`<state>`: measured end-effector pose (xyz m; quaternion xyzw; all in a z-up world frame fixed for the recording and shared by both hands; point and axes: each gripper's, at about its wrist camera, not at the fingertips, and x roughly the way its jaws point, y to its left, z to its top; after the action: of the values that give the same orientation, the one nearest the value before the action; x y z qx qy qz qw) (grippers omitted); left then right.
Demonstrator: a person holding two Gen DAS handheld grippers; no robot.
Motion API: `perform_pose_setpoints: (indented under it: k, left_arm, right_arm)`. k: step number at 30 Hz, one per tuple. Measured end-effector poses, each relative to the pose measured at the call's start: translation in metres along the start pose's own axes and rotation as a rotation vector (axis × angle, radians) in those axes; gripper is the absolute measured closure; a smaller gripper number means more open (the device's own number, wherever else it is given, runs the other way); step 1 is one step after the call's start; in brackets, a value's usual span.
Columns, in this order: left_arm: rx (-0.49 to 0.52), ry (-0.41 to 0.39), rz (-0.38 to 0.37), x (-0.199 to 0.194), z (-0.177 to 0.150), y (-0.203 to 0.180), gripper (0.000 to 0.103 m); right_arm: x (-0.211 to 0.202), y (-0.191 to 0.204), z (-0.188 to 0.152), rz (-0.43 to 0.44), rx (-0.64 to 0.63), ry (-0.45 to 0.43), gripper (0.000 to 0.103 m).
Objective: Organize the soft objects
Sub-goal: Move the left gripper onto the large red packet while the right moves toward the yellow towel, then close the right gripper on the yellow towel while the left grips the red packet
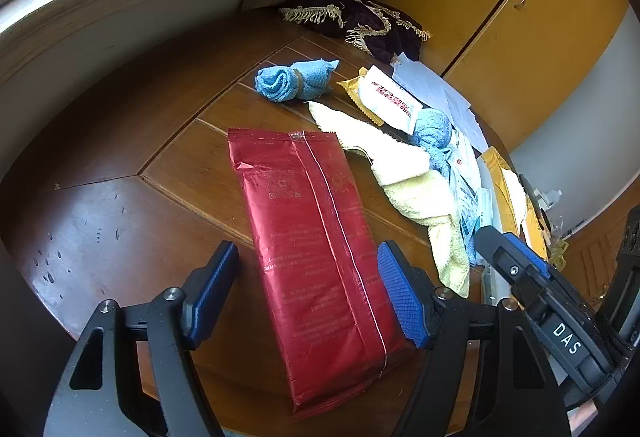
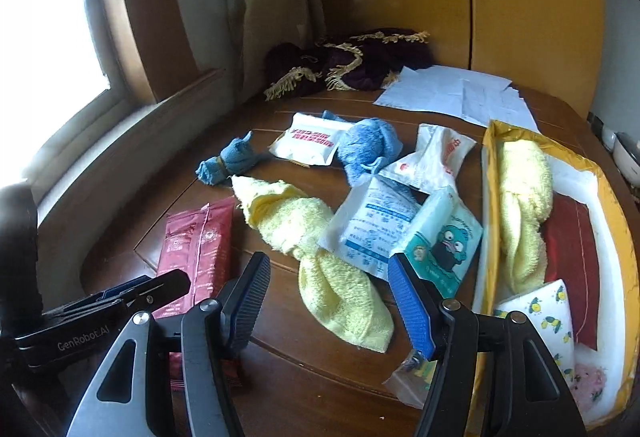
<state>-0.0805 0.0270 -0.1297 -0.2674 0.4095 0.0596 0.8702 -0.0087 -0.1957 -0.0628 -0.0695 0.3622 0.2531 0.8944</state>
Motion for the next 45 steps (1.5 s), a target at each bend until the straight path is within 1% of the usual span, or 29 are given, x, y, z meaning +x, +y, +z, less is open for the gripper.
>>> perform_pose_setpoints:
  k: [1, 2, 4, 5, 7, 8, 9, 11, 13, 14, 15, 16, 18, 21, 27, 28, 30, 32, 33, 34, 35, 39, 45]
  left_arm:
    - [-0.004, 0.0, -0.003, -0.001, 0.0, 0.001, 0.031]
    - [-0.006, -0.002, -0.005, -0.002, 0.0, 0.002, 0.031]
    - [-0.006, -0.003, -0.006, -0.003, 0.0, 0.003, 0.031]
    - [-0.005, -0.002, -0.009, -0.003, 0.0, 0.003, 0.031]
    - [0.0, 0.001, -0.013, -0.002, -0.001, 0.002, 0.031]
    - [0.002, 0.003, -0.012, -0.001, -0.001, 0.001, 0.031]
    - [0.005, 0.007, -0.01, 0.0, -0.001, 0.0, 0.031]
    - [0.012, 0.01, -0.008, 0.001, -0.002, -0.003, 0.031]
    - [0.024, 0.012, -0.002, 0.002, -0.003, -0.005, 0.031]
    - [0.032, 0.013, 0.001, 0.002, -0.004, -0.007, 0.031]
    - [0.035, 0.012, 0.002, 0.002, -0.004, -0.007, 0.031]
    - [0.036, 0.013, 0.003, 0.002, -0.004, -0.008, 0.031]
    - [0.036, 0.017, 0.004, 0.003, -0.004, -0.008, 0.031]
    - [0.044, 0.012, 0.013, 0.003, -0.005, -0.01, 0.03]
    - [0.082, 0.005, 0.046, 0.008, -0.008, -0.019, 0.028]
    - [0.088, 0.003, 0.051, 0.008, -0.008, -0.02, 0.027]
    - [0.096, -0.001, 0.06, 0.01, -0.009, -0.022, 0.027]
    - [0.101, 0.0, 0.062, 0.01, -0.009, -0.023, 0.027]
    - [0.099, 0.001, 0.061, 0.011, -0.008, -0.023, 0.026]
    - [0.095, 0.003, 0.058, 0.011, -0.008, -0.022, 0.026]
    - [0.09, 0.003, 0.055, 0.01, -0.007, -0.022, 0.026]
    - [0.072, 0.007, 0.044, 0.01, -0.005, -0.02, 0.026]
    - [0.049, 0.008, 0.038, 0.007, -0.003, -0.014, 0.026]
  right_arm:
    - [0.008, 0.002, 0.0, 0.031, 0.007, 0.036, 0.039]
    - [0.015, 0.002, 0.0, 0.039, 0.016, 0.061, 0.039]
    - [0.027, 0.002, -0.002, 0.001, 0.021, 0.086, 0.039]
    - [0.032, 0.0, -0.003, 0.0, 0.026, 0.106, 0.039]
    - [0.042, -0.004, -0.006, 0.039, 0.05, 0.148, 0.039]
    - [0.046, -0.003, -0.006, 0.038, 0.05, 0.164, 0.039]
    - [0.05, -0.002, -0.007, 0.029, 0.043, 0.168, 0.039]
    - [0.051, 0.001, -0.006, 0.0, 0.018, 0.16, 0.043]
    - [0.049, 0.003, -0.008, -0.007, 0.007, 0.158, 0.065]
    - [0.048, 0.005, -0.009, -0.011, -0.001, 0.161, 0.072]
    - [0.047, 0.006, -0.011, -0.009, -0.007, 0.164, 0.082]
    - [0.044, 0.007, -0.013, 0.006, -0.007, 0.169, 0.09]
    - [0.037, 0.008, -0.018, 0.051, 0.002, 0.179, 0.093]
    - [0.022, 0.009, -0.025, 0.096, 0.008, 0.165, 0.094]
    - [-0.001, 0.013, -0.042, 0.156, -0.003, 0.158, 0.094]
    - [-0.002, 0.013, -0.044, 0.165, -0.005, 0.159, 0.09]
    - [-0.004, 0.012, -0.045, 0.18, 0.005, 0.157, 0.09]
    - [-0.006, 0.008, -0.043, 0.174, 0.026, 0.144, 0.076]
    - [-0.008, 0.004, -0.042, 0.177, 0.039, 0.131, 0.063]
    - [-0.009, 0.001, -0.04, 0.181, 0.049, 0.119, 0.053]
    - [-0.011, -0.001, -0.038, 0.185, 0.057, 0.108, 0.052]
    - [-0.011, 0.0, -0.028, 0.186, 0.049, 0.082, 0.051]
    - [0.003, 0.008, -0.012, 0.193, 0.018, 0.066, 0.051]
